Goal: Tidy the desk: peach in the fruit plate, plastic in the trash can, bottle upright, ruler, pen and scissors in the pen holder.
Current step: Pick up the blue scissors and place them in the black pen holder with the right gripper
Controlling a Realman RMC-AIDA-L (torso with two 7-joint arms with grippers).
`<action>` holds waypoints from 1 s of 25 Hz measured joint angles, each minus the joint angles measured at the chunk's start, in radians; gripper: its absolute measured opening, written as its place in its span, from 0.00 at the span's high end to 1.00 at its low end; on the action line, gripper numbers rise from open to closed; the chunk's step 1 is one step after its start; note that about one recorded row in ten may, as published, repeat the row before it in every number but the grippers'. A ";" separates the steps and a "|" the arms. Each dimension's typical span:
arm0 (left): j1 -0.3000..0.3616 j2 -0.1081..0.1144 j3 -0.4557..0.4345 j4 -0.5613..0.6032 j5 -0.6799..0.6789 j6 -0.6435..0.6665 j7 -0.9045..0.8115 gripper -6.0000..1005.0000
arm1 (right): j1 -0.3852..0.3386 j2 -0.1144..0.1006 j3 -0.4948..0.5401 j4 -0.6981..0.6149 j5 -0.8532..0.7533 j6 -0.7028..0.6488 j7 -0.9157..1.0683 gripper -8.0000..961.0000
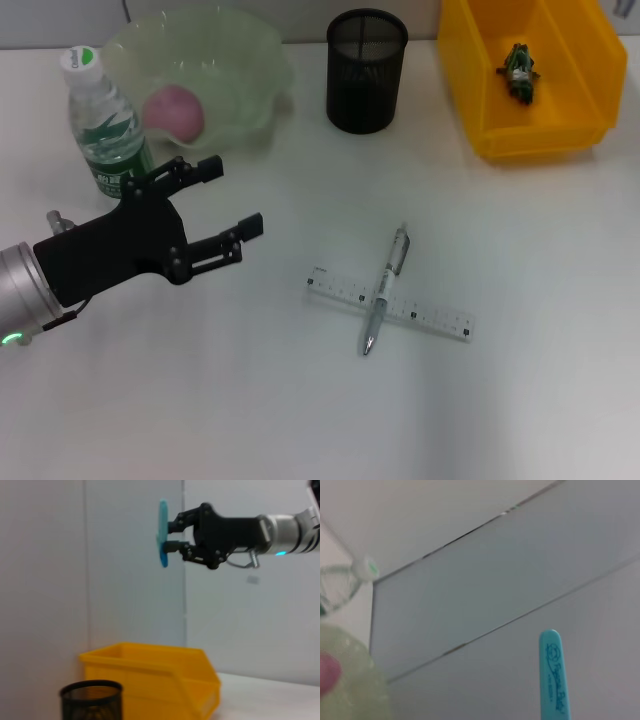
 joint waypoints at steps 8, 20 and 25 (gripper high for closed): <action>0.011 0.002 -0.047 -0.056 -0.013 -0.026 0.121 0.17 | 0.024 0.004 -0.117 0.018 -0.008 0.178 -0.351 0.72; 0.018 0.014 -0.038 0.038 0.052 -0.029 -0.024 0.17 | 0.021 0.008 -0.317 0.065 0.012 0.510 -0.821 0.72; 0.022 0.021 -0.045 0.062 0.059 -0.027 -0.050 0.17 | 0.011 0.009 -0.399 0.052 0.026 0.632 -0.967 0.72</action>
